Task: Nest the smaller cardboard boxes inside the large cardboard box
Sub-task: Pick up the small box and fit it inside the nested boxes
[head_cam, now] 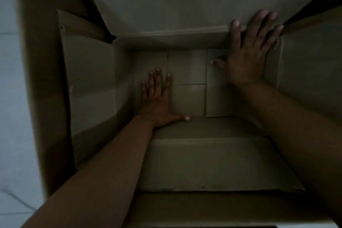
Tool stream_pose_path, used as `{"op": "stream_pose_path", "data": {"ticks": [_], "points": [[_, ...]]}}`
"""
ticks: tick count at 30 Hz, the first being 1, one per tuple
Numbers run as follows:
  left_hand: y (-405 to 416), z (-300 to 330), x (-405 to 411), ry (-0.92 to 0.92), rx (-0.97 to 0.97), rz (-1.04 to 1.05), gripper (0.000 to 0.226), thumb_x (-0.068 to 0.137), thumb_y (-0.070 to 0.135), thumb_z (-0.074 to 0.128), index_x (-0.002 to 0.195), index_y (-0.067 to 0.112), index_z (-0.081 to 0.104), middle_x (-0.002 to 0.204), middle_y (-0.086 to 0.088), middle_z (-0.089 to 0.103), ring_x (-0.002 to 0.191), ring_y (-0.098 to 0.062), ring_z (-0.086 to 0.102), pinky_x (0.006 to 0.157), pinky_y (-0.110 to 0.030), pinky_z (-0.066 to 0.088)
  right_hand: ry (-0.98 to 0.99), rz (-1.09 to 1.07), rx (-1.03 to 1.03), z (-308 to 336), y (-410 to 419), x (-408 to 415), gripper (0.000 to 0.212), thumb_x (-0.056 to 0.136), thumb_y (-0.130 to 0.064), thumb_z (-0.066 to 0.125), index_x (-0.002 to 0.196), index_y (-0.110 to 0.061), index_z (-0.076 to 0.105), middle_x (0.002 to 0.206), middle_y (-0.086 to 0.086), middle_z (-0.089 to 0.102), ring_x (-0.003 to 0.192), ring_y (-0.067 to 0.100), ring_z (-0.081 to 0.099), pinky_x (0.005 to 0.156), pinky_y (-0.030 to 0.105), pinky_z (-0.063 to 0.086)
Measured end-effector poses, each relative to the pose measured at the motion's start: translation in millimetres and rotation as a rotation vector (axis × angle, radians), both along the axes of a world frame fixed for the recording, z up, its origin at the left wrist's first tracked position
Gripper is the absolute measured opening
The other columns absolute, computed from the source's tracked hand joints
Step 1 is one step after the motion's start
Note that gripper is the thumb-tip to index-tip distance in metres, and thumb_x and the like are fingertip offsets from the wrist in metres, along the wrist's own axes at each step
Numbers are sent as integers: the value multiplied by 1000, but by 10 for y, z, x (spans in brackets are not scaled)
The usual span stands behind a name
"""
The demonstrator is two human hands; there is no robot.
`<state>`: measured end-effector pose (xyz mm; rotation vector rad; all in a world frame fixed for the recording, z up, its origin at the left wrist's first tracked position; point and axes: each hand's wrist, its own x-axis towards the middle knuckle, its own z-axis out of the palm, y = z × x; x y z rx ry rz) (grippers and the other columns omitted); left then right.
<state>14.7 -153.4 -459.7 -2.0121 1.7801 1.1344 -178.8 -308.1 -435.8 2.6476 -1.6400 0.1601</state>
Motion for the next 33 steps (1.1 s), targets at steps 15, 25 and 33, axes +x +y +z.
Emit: {"op": "stream_pose_path", "data": {"ticks": [15, 25, 33], "points": [[-42, -143, 86, -16, 24, -41, 143, 41, 86, 57, 131, 33, -41, 130, 1, -58, 120, -22, -55, 104, -51, -28, 51, -20, 106, -123, 38, 50, 125, 46, -53, 81, 144, -11, 16, 141, 41, 29, 125, 65, 25, 98, 67, 4], [-165, 1176, 190, -273, -464, 39, 88, 85, 52, 51, 151, 19, 3, 159, -20, 5, 146, -36, 2, 114, -48, -8, 78, -31, 136, 1015, 361, -126, 100, 75, -42, 70, 149, -34, 3, 158, 15, 8, 143, 41, 5, 111, 55, -2], [-72, 2325, 542, -535, -392, 335, 90, 80, -6, 51, 151, 26, 5, 160, -14, -3, 139, -53, 9, 106, -69, 14, 253, -246, 239, 1949, 370, -629, 84, 88, -30, 56, 148, -37, -2, 158, 11, -12, 140, 47, -3, 112, 59, 10]]}}
